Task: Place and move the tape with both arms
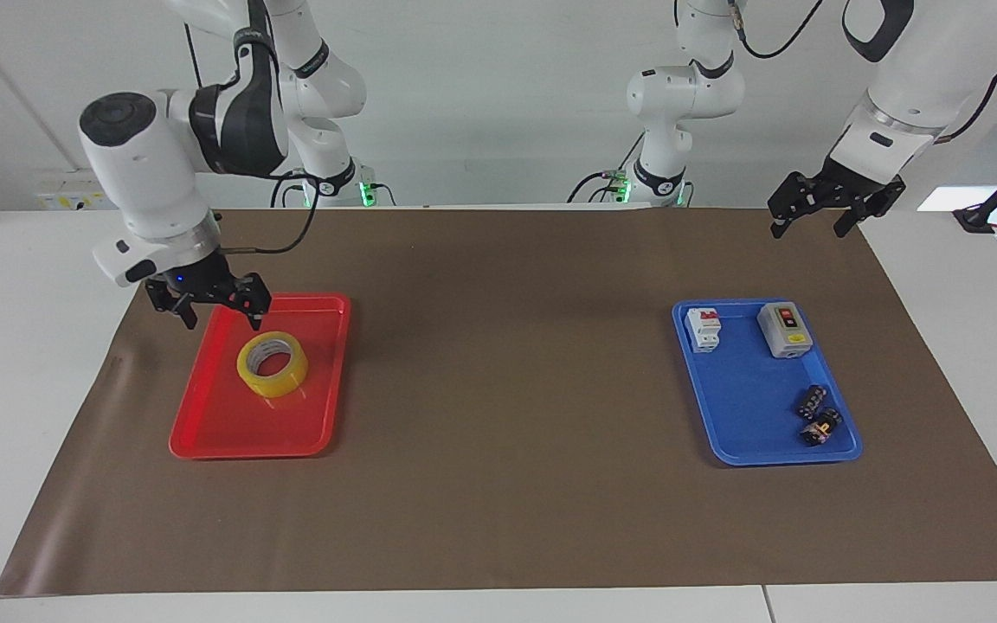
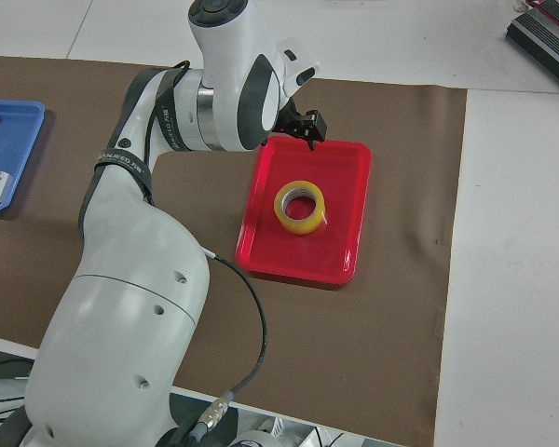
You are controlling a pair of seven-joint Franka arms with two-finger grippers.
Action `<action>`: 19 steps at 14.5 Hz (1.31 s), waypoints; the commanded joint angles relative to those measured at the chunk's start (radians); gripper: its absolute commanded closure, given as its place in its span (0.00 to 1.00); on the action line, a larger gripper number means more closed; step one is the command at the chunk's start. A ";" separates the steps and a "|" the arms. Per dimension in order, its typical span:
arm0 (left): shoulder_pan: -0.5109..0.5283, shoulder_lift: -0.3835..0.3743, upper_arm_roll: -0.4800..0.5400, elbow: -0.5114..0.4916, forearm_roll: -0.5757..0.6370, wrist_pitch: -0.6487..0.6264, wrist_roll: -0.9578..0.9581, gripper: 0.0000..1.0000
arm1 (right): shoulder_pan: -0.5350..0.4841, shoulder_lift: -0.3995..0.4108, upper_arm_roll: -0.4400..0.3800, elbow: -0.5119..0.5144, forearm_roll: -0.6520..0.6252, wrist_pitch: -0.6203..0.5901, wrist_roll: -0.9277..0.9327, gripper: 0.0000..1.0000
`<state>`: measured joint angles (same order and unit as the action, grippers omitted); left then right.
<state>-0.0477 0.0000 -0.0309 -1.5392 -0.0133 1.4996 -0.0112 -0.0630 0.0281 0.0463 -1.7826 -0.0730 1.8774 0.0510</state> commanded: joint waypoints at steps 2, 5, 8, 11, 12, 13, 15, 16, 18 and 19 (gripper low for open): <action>0.006 -0.023 0.003 -0.022 -0.024 -0.004 0.011 0.00 | -0.020 -0.034 -0.009 0.145 0.063 -0.203 0.059 0.00; 0.005 -0.023 0.005 -0.022 -0.024 -0.004 0.011 0.00 | -0.040 -0.020 -0.023 0.215 0.071 -0.320 0.125 0.00; 0.006 -0.023 0.003 -0.022 -0.024 -0.004 0.011 0.00 | -0.035 -0.030 -0.023 0.200 0.068 -0.330 0.121 0.00; 0.006 -0.023 0.003 -0.024 -0.024 -0.004 0.011 0.00 | -0.020 -0.071 -0.032 0.148 0.068 -0.350 0.055 0.00; 0.006 -0.023 0.003 -0.024 -0.024 -0.004 0.011 0.00 | 0.011 -0.071 -0.052 0.147 0.067 -0.350 0.058 0.00; 0.006 -0.023 0.003 -0.022 -0.024 -0.004 0.011 0.00 | 0.046 -0.068 -0.090 0.152 0.061 -0.347 0.061 0.00; 0.006 -0.023 0.003 -0.022 -0.024 -0.004 0.011 0.00 | 0.119 -0.062 -0.166 0.158 0.053 -0.348 0.066 0.00; 0.006 -0.023 0.003 -0.022 -0.024 -0.004 0.011 0.00 | 0.117 -0.060 -0.166 0.160 0.053 -0.350 0.066 0.00; 0.006 -0.023 0.003 -0.024 -0.024 -0.004 0.011 0.00 | 0.115 -0.060 -0.164 0.170 0.051 -0.359 0.061 0.00; 0.006 -0.023 0.005 -0.024 -0.024 -0.004 0.011 0.00 | 0.120 -0.060 -0.163 0.170 0.053 -0.363 0.056 0.00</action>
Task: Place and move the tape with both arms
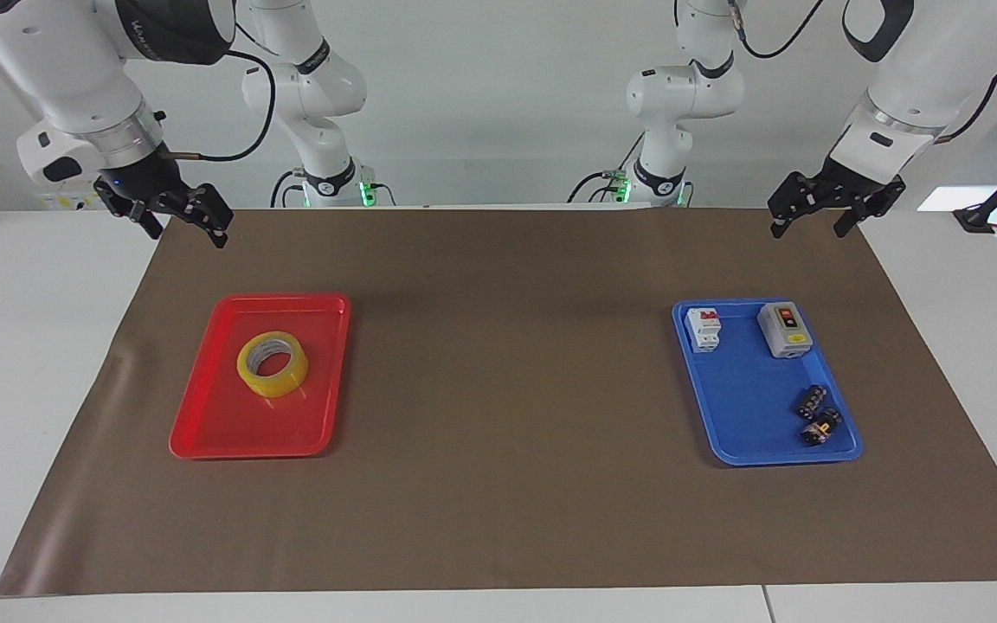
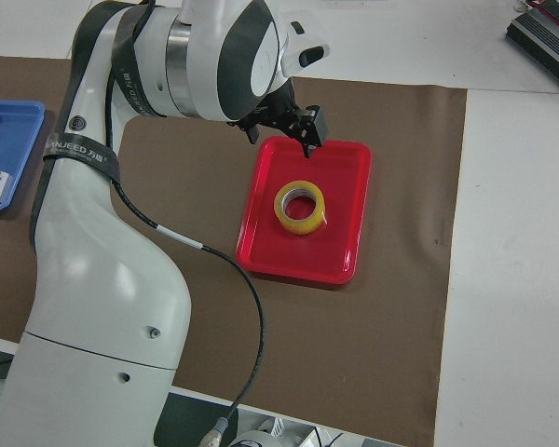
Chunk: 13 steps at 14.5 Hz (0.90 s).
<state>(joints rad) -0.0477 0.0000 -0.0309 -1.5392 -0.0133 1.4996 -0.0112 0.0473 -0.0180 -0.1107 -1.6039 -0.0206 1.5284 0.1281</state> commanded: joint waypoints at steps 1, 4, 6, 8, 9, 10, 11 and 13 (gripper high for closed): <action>0.006 -0.023 0.003 -0.022 -0.024 -0.004 0.011 0.00 | 0.014 -0.014 -0.006 -0.005 0.002 -0.019 -0.022 0.00; 0.006 -0.023 0.003 -0.022 -0.024 -0.004 0.010 0.00 | 0.025 0.018 0.002 0.071 0.005 -0.083 -0.053 0.00; 0.006 -0.023 0.003 -0.022 -0.024 -0.004 0.010 0.00 | 0.046 0.038 0.003 0.134 0.001 -0.122 -0.051 0.00; 0.005 -0.023 0.003 -0.024 -0.024 -0.004 0.011 0.00 | 0.048 0.041 0.005 0.134 -0.001 -0.111 -0.051 0.00; 0.006 -0.023 0.003 -0.024 -0.024 -0.004 0.011 0.00 | 0.048 0.041 0.005 0.134 0.001 -0.106 -0.051 0.00; 0.006 -0.023 0.003 -0.024 -0.024 -0.004 0.011 0.00 | 0.051 0.041 0.006 0.125 -0.001 -0.091 -0.053 0.00; 0.005 -0.023 0.003 -0.024 -0.024 -0.004 0.011 0.00 | 0.055 0.038 0.008 0.118 -0.001 -0.087 -0.068 0.00; 0.006 -0.025 0.003 -0.022 -0.024 -0.004 0.011 0.00 | 0.057 0.036 0.008 0.114 -0.008 -0.085 -0.116 0.00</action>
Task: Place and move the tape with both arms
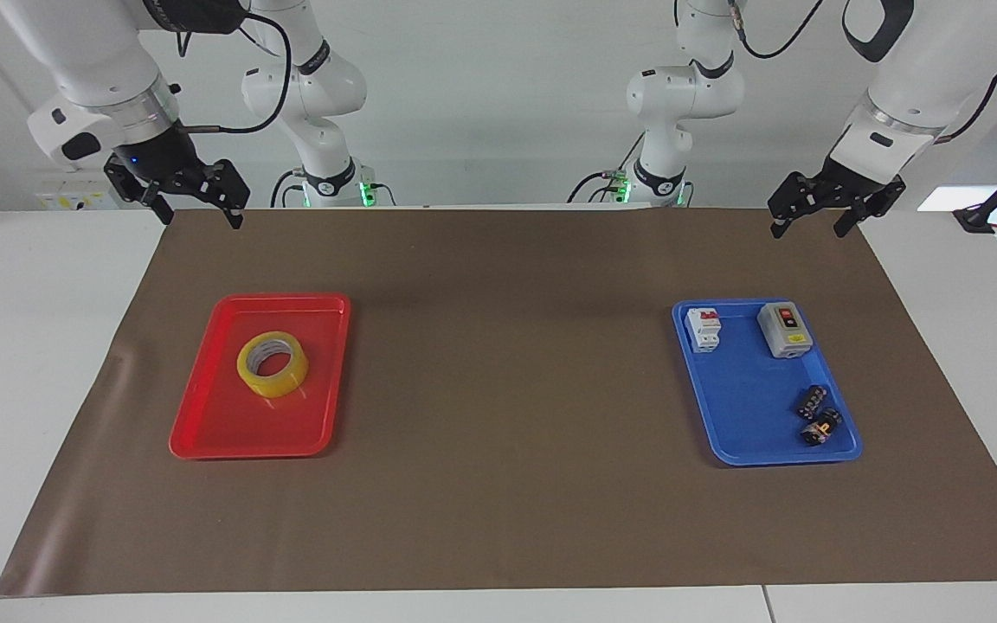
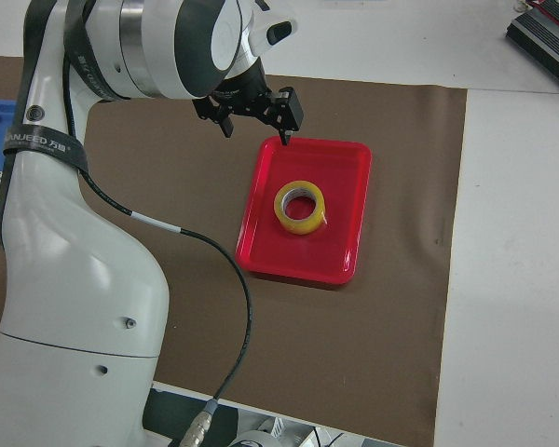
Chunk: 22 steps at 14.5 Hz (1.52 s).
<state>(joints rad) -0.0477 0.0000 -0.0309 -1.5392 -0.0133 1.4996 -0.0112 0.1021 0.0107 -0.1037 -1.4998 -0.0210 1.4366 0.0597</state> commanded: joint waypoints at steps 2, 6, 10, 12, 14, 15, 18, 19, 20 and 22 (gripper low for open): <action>0.006 -0.023 0.003 -0.024 -0.024 -0.004 0.011 0.00 | 0.005 0.008 0.001 0.010 -0.011 0.005 -0.049 0.00; 0.005 -0.023 0.003 -0.022 -0.024 -0.004 0.011 0.00 | 0.005 0.008 0.001 0.015 -0.036 -0.001 -0.046 0.00; 0.006 -0.023 0.003 -0.022 -0.024 -0.004 0.011 0.00 | 0.005 0.008 0.002 0.016 -0.022 0.005 -0.037 0.00; 0.005 -0.023 0.003 -0.024 -0.024 -0.004 0.010 0.00 | 0.005 0.008 0.002 0.015 -0.022 0.004 -0.037 0.00; 0.006 -0.023 0.003 -0.024 -0.024 -0.004 0.011 0.00 | 0.005 0.006 0.002 0.015 -0.022 0.002 -0.037 0.00; 0.006 -0.023 0.003 -0.022 -0.024 -0.004 0.010 0.00 | 0.005 0.006 0.002 0.013 -0.022 0.004 -0.037 0.00; 0.006 -0.023 0.003 -0.024 -0.024 -0.004 0.011 0.00 | 0.005 0.005 0.002 0.012 -0.022 0.004 -0.037 0.00; 0.006 -0.023 0.003 -0.022 -0.024 -0.004 0.011 0.00 | 0.005 0.005 0.002 0.012 -0.022 0.005 -0.038 0.00; 0.006 -0.023 0.003 -0.022 -0.024 -0.004 0.011 0.00 | 0.005 0.005 0.002 0.012 -0.022 0.004 -0.037 0.00; 0.006 -0.023 0.003 -0.022 -0.024 -0.004 0.011 0.00 | 0.005 0.005 0.002 0.012 -0.022 0.005 -0.037 0.00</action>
